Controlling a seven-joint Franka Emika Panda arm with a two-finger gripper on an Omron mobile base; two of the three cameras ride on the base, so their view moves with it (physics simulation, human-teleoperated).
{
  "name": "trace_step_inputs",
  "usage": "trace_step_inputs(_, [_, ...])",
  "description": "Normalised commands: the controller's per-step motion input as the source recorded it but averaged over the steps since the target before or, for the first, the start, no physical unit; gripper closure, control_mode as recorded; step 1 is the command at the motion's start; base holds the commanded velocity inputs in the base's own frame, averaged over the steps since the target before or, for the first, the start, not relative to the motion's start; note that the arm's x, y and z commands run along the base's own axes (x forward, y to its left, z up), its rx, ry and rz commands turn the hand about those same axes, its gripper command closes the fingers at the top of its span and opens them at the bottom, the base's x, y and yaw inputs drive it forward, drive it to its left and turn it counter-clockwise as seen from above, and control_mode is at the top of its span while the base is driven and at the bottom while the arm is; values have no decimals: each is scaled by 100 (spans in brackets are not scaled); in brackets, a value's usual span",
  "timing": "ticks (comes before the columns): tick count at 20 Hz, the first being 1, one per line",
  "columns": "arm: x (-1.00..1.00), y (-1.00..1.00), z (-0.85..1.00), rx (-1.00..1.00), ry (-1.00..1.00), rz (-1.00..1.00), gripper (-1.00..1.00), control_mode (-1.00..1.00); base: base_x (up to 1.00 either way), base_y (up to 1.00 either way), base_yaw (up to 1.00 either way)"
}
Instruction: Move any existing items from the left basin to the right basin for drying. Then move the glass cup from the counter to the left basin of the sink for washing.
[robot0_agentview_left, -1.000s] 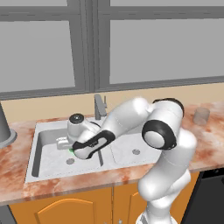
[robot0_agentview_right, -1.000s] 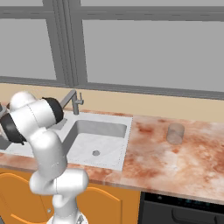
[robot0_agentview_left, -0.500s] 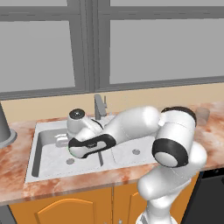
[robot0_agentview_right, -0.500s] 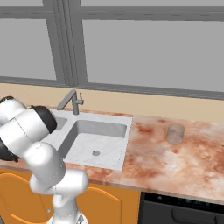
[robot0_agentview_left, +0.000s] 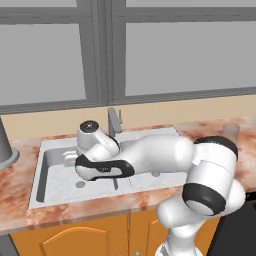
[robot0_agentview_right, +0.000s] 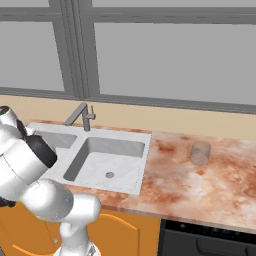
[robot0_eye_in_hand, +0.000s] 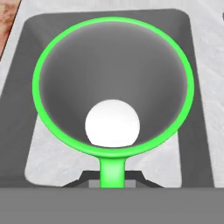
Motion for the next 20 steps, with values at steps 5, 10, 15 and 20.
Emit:
trace_step_inputs(5, [-32,-25,31,0,-1,0,100,-100,0,0,0])
trace_step_inputs(10, [-34,-34,30,0,0,0,100,-100,0,0,0])
trace_step_inputs(15, [-36,-35,12,0,0,0,100,-100,0,0,0])
trace_step_inputs(20, [-24,-45,9,0,0,-1,100,-100,0,0,0])
